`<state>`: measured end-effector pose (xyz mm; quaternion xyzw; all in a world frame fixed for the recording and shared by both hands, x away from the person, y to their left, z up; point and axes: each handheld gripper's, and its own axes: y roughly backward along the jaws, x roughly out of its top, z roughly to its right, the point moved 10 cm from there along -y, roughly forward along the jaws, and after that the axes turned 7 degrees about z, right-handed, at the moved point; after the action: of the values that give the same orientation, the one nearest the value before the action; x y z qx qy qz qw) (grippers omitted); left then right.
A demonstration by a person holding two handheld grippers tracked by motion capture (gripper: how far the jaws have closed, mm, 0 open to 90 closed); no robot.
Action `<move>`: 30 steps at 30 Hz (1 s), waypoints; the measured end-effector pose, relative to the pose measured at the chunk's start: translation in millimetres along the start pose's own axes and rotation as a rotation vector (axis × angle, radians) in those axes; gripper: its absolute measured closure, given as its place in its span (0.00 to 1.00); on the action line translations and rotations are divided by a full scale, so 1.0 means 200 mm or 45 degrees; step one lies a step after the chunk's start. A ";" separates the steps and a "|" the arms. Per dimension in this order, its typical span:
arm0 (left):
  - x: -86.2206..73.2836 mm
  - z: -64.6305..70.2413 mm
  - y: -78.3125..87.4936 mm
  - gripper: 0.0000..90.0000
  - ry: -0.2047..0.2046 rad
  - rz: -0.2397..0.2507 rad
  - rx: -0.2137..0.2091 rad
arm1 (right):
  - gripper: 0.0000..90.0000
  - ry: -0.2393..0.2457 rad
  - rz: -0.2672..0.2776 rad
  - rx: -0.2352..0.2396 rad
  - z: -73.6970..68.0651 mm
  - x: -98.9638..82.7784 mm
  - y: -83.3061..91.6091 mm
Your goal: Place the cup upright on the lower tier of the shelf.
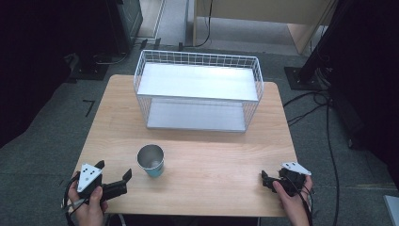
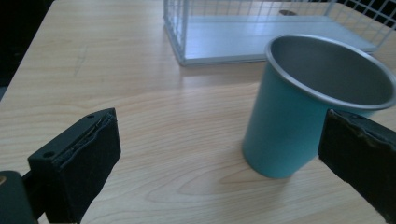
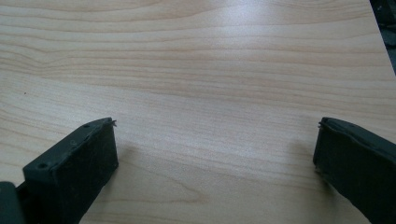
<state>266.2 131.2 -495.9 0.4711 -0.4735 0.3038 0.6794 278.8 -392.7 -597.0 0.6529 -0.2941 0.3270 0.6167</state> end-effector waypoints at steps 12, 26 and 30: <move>-0.03 0.21 -0.08 0.00 -0.018 0.009 -0.077 | 0.00 0.004 0.002 0.005 0.00 0.00 0.00; -0.11 0.30 -0.28 0.00 -0.025 -0.054 -0.080 | 0.00 0.006 0.003 0.004 0.00 0.00 0.00; -0.12 0.32 -0.34 0.00 -0.035 -0.077 -0.067 | 0.00 0.006 0.003 0.004 0.00 0.00 0.00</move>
<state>293.6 47.9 -536.2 0.4714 -0.4759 0.2642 0.6939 280.0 -392.0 -597.0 0.6529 -0.2929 0.3296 0.6159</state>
